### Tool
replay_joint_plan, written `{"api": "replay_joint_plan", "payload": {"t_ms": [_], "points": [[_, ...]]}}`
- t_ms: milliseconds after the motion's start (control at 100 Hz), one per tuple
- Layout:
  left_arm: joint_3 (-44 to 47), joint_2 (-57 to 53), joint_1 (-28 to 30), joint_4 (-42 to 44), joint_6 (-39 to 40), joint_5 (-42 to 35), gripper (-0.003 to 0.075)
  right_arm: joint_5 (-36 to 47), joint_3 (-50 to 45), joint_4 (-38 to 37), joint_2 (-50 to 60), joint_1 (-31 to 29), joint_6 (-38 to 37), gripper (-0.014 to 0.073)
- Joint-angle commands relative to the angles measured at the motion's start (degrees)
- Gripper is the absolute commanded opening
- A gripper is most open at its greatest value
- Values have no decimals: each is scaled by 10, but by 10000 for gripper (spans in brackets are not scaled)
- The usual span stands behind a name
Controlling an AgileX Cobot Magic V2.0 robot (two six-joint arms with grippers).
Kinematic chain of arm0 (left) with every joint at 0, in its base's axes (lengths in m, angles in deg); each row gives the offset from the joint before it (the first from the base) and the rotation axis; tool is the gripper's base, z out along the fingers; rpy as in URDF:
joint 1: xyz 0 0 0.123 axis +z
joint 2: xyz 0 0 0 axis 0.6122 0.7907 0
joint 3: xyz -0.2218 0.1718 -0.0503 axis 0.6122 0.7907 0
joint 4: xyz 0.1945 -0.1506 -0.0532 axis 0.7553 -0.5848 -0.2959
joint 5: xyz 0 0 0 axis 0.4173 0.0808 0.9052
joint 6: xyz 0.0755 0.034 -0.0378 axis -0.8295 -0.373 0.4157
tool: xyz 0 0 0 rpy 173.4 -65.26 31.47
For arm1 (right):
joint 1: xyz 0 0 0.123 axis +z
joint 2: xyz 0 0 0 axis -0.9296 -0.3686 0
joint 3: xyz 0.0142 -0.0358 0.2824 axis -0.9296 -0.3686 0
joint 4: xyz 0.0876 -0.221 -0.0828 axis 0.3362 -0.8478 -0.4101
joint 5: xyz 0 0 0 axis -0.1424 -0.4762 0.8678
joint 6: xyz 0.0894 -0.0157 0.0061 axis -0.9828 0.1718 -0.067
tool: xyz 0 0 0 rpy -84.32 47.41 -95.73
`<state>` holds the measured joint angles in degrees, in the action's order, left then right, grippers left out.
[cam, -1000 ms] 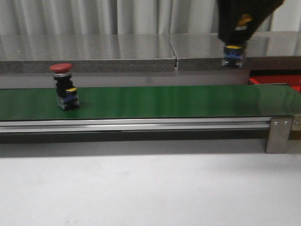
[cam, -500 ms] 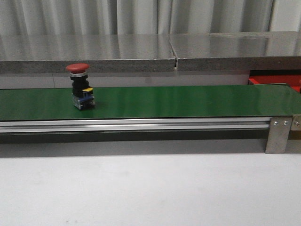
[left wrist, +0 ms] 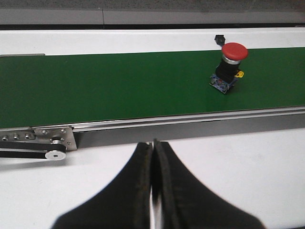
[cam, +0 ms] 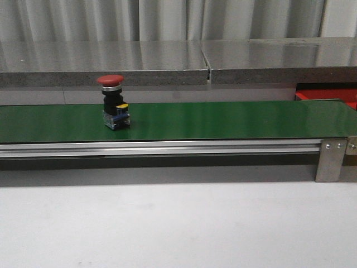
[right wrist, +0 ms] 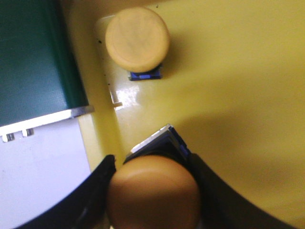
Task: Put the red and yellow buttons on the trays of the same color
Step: 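Carry the yellow button into the yellow tray and release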
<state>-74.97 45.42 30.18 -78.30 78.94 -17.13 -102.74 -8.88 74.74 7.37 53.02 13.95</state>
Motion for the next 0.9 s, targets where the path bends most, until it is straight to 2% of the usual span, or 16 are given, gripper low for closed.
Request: {"api": "replay_joint_plan", "payload": {"t_ms": [0,140,190,310,380,630,890], "points": [[-15,2,-4,-9,0,-39,-19,41,12,15,-7,-4,-1,174],[-15,2,-4,-9,0,-39,-19,50,12,21,-33,-4,-1,239],[-15,2,-4,-9,0,-39,-19,53,12,21,-38,-4,-1,298],[-15,2,-4,-9,0,-39,-19,55,12,21,-41,-4,-1,505],[-15,2,-4,-9,0,-39,-19,53,12,21,-41,-4,-1,568],[-15,2,-4,-9,0,-39,-19,57,12,13,-28,-4,0,574],[-15,2,-4,-9,0,-39,-19,56,16,10,68,6,21,574]]}}
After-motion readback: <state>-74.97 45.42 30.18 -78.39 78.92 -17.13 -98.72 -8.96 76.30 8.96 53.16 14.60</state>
